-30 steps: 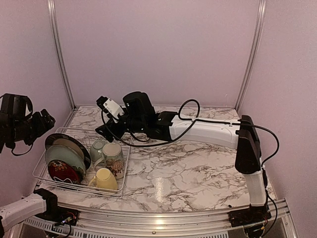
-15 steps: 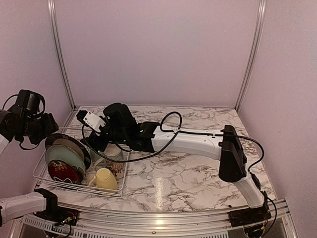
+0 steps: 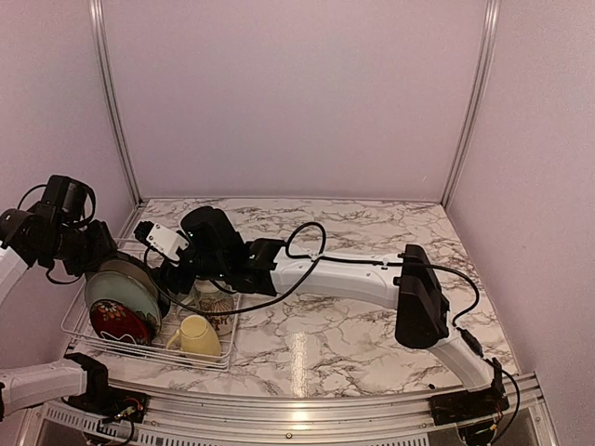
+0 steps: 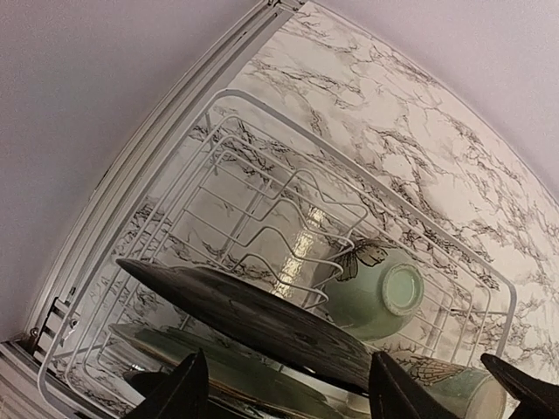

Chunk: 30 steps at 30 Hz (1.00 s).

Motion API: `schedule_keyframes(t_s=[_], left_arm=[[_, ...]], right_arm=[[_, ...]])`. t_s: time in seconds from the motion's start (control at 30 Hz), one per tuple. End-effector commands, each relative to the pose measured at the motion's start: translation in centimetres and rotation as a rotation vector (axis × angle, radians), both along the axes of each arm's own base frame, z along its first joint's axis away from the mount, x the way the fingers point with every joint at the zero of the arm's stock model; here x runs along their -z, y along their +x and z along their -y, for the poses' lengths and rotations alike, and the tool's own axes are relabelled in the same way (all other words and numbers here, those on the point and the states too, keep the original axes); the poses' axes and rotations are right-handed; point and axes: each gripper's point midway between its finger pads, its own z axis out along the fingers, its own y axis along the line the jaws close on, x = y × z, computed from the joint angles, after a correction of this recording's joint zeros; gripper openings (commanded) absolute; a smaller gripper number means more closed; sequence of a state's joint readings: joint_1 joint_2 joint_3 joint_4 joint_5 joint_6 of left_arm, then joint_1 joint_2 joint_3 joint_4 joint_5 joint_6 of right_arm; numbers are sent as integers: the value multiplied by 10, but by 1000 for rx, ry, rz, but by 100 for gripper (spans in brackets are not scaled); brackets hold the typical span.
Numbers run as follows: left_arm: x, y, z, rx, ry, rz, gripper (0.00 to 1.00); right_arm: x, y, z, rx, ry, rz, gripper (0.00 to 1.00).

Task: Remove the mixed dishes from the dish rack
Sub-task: Grab the plate from the dish rack.

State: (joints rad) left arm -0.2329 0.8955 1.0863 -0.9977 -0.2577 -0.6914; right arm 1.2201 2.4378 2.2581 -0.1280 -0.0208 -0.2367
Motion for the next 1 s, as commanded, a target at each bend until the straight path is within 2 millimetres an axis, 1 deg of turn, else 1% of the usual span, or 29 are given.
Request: schedule_keyframes(t_s=[0.0,0.13,0.17,0.2,0.27,0.4,0.5,0.6,0.77,0.83,0.9,0.97], left_arm=[[4,3,5,12,-20,18,62],[9,4,11,37,-36,8,58],[11,4,12,40,-38,8,57],[11,4,12,43,-41,9,57],[11,4,14,49,-48,12,56],[8,3,16,60,-55,24,55],[8,2,16,63,-57,31,52],[9,0,15,62,-51,32,51],[2,0,10,42,-35,56,52],[-4,0,7,24,-31,70,56],[-10,-1,4,6,-28,81,58],[-15,-2,1,-10,-27,97,60]], right_arm=[[-7,-15,-12,-20,26,13,63],[-2,-18,-17,-20,31,17,59],[-3,-13,-17,10,34,27,57],[-1,-11,-17,18,34,31,53],[-3,-8,-19,35,50,37,42],[-5,-4,-22,50,70,41,42],[-4,-4,-26,50,75,42,42],[-4,-3,-29,49,89,48,40],[-3,-5,-35,42,105,58,33],[-3,-7,-37,39,110,70,30],[-3,-8,-38,36,116,69,24],[-3,-10,-40,23,124,56,14]])
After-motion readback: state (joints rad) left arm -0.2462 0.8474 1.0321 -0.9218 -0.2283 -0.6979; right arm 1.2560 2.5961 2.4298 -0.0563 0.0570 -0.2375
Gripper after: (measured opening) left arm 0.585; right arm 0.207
